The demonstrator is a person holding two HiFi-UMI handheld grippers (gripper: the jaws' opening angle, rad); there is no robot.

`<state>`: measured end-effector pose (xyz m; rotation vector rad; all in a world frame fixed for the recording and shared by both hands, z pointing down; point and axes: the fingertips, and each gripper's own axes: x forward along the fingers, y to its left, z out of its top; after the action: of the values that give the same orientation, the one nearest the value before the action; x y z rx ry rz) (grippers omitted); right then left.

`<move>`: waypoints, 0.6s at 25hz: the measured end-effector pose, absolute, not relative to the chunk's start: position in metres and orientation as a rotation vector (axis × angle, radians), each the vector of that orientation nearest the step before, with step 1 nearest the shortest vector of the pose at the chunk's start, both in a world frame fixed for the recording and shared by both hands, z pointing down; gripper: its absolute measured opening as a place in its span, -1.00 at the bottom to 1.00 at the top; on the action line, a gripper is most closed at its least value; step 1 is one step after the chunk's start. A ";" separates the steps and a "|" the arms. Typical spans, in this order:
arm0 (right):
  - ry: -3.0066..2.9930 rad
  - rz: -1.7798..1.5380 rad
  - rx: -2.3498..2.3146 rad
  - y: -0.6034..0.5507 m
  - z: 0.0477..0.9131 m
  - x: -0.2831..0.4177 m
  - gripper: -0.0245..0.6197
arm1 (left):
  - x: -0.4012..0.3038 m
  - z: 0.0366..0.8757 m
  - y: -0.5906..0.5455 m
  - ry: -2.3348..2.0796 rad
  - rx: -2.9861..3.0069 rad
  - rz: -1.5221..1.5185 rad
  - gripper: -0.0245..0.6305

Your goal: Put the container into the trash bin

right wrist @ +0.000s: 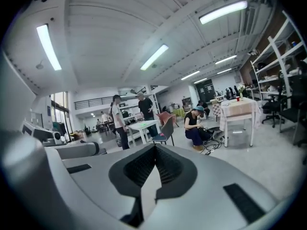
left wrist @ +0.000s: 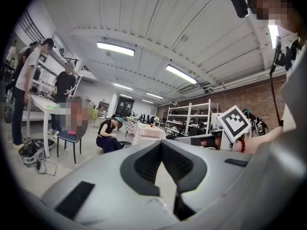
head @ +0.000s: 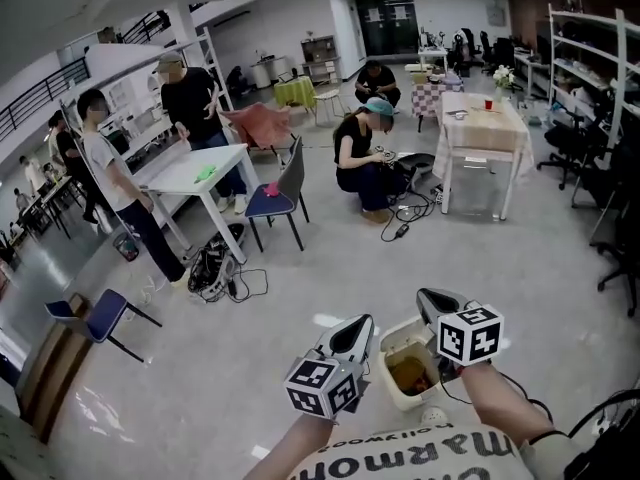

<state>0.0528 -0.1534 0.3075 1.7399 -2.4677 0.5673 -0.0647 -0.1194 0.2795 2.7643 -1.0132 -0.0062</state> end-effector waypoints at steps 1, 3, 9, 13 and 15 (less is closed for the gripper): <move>-2.446 0.594 1.772 -0.144 0.312 0.055 -0.92 | -0.068 0.281 -0.112 -0.998 2.768 -0.007 -0.94; -2.404 0.647 1.828 -0.122 0.321 0.057 -0.92 | -0.075 0.286 -0.095 -0.968 2.770 0.005 -0.94; -2.329 0.734 1.886 -0.071 0.343 0.035 -0.92 | -0.108 0.302 -0.062 -0.928 2.726 0.033 -0.94; -2.279 0.800 1.903 -0.042 0.359 0.028 -0.92 | -0.115 0.315 -0.040 -0.875 2.703 0.068 -0.94; -2.260 0.802 1.905 -0.033 0.363 0.027 -0.92 | -0.115 0.321 -0.032 -0.858 2.693 0.080 -0.94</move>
<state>0.0268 -0.0334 0.3633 1.9055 -2.2598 0.8019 -0.1151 -0.0323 0.3214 2.6926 -0.8582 0.0803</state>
